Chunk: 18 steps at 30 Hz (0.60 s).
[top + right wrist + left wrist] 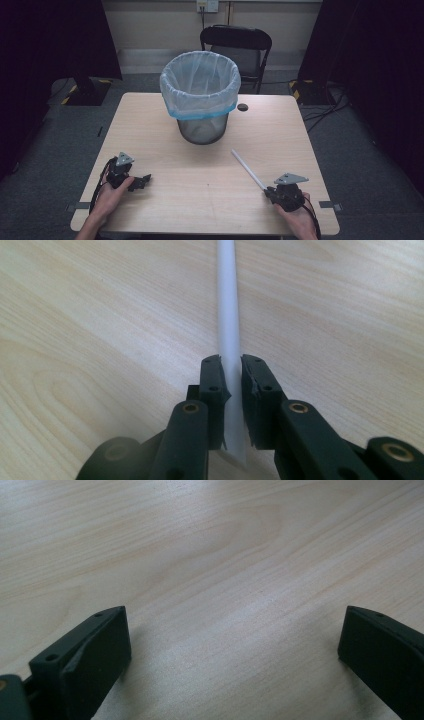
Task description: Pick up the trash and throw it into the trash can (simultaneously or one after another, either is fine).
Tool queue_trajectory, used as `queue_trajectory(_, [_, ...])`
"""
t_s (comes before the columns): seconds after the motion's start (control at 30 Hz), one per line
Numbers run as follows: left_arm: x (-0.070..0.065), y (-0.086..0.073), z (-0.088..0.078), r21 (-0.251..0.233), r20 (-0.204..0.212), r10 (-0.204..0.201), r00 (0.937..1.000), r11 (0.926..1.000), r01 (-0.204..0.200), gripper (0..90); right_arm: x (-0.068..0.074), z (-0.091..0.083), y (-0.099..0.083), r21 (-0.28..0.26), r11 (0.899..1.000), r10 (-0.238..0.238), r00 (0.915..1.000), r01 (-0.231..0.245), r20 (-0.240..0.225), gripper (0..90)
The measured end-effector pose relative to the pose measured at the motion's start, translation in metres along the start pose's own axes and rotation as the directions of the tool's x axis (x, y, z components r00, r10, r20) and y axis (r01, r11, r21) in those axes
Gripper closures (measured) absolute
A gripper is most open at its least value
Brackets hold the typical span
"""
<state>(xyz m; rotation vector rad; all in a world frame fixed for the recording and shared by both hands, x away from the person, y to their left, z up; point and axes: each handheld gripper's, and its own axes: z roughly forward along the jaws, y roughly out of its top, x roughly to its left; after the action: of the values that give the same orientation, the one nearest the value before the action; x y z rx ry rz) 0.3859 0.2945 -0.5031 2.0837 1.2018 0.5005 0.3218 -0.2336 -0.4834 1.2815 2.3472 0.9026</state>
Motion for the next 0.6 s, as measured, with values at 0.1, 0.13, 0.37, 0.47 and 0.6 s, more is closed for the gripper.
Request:
queue_trajectory(0.1, [0.0, 0.0, 0.0, 0.0, 0.0, 0.0, 1.0, 1.0, 0.0, 0.0, -0.0015, 0.0002, 0.0008, 0.001, 1.0, 0.019, 0.9998, -0.019, -0.008, 81.1])
queue_trajectory(0.13, [0.0, 0.0, 0.0, 0.0, 0.0, 0.0, 1.0, 1.0, 0.0, 0.0, -0.0013, 0.0, 0.0008, 0.003, 1.0, 0.023, 0.9997, -0.023, -0.007, 81.2])
queue_trajectory(0.37, [0.0, 0.0001, 0.0, 0.0, 0.001, 0.0, 1.0, 1.0, 0.0, 0.0, -0.0043, 0.0003, 0.0006, -0.006, 0.999, 0.051, 0.9986, -0.051, -0.015, 81.2])
queue_trajectory(0.47, [0.0001, 0.0001, 0.0, 0.0, 0.0, 0.001, 1.0, 1.0, -0.001, 0.0, -0.0061, 0.0015, 0.0017, -0.011, 0.997, 0.074, 0.9971, -0.074, -0.021, 81.2])
queue_trajectory(0.6, [0.0003, 0.0001, -0.0001, 0.001, -0.002, 0.004, 1.0, 1.0, -0.004, 0.0, -0.0085, 0.0023, 0.006, -0.034, 0.996, 0.085, 0.9956, -0.086, -0.041, 81.2])
